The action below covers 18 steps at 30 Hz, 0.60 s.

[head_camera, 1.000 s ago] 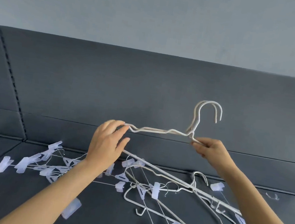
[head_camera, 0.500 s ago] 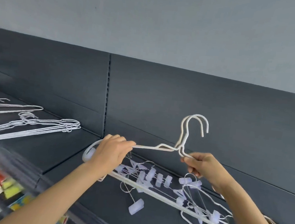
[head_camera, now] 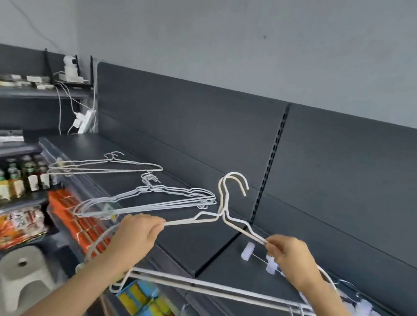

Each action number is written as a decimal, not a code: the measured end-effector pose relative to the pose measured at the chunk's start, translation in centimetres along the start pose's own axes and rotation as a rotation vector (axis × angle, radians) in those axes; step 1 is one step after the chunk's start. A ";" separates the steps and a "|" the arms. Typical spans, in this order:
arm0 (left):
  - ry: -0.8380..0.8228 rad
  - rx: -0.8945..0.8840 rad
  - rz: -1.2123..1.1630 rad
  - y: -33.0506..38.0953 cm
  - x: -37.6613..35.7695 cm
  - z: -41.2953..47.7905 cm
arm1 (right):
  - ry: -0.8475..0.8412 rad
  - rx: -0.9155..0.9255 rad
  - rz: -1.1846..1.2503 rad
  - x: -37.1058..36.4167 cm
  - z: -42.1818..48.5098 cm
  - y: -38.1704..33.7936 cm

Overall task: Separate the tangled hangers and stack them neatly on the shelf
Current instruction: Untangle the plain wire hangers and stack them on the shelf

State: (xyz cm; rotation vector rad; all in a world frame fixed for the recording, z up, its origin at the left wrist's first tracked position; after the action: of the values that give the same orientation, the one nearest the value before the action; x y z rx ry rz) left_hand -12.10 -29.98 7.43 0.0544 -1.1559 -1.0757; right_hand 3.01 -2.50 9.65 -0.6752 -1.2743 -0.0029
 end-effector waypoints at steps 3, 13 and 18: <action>0.005 0.057 0.014 -4.2 1.7 0.1 | -0.046 0.042 -0.062 -2.9 2.1 -3.6; 0.085 0.203 0.067 -13.7 5.7 3.7 | -0.046 0.166 -0.014 -10.5 12.6 -11.2; 0.078 0.228 0.122 -16.8 6.7 8.7 | -0.022 0.240 0.011 -12.7 19.2 -13.8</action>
State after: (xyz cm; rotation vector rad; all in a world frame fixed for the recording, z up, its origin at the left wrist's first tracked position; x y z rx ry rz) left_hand -29.75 -39.60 7.12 0.2004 -1.1912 -0.8237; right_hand -22.80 -9.26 7.38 -0.4760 -1.2681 0.1645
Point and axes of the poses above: each hand's wrist, its own z-axis towards the middle knuckle, its own x-axis out of the back of the hand, y = z × x, the point moved 1 cm from there along z, towards the middle knuckle, and after that the axes turned 7 degrees about -z, right-handed, at the moved point
